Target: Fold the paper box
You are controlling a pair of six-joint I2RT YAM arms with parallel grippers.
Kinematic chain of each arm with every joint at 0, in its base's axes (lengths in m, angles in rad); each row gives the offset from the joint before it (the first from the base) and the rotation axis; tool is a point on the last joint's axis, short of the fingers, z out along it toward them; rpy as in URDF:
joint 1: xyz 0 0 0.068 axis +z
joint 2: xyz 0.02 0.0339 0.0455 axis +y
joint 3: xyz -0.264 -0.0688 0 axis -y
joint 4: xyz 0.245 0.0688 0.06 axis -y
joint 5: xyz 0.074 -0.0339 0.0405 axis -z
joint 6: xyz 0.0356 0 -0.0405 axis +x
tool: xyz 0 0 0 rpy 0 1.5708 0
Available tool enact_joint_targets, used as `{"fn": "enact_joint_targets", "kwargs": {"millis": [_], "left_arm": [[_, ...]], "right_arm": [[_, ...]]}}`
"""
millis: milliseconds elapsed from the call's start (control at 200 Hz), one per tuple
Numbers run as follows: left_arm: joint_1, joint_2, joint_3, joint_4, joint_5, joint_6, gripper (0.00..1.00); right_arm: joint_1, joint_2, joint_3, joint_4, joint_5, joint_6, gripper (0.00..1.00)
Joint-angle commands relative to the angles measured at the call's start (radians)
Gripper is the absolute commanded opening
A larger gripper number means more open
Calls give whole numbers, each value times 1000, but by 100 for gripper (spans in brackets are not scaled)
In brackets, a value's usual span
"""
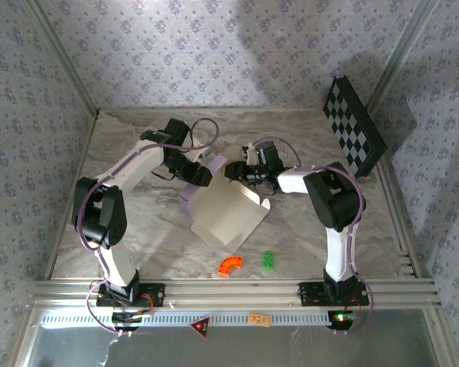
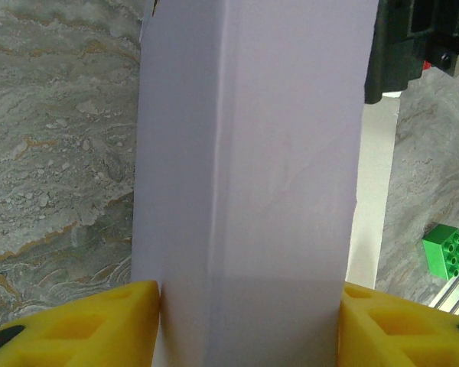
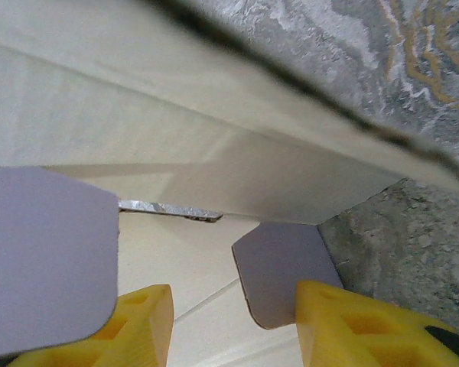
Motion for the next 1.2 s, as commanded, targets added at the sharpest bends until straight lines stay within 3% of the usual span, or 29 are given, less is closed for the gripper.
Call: {"fn": "enact_joint_targets", "kwargs": {"millis": [0,410,670,1194], "left_arm": [[-10,-5,8,-11,9,-4,56],[-11,-11,5,-18,9,0,56],[-12,-8,5,-18,10,0,56],[-15,-7,2,-19,9,0,56]], "right_arm": [[28,-28,25,-56,-6,-50,48],[49,-38,128,-245,65,-189,52],[62,-55,132,-286,106,-242,52],[62,-68,145,-303,66,-314,55]]}}
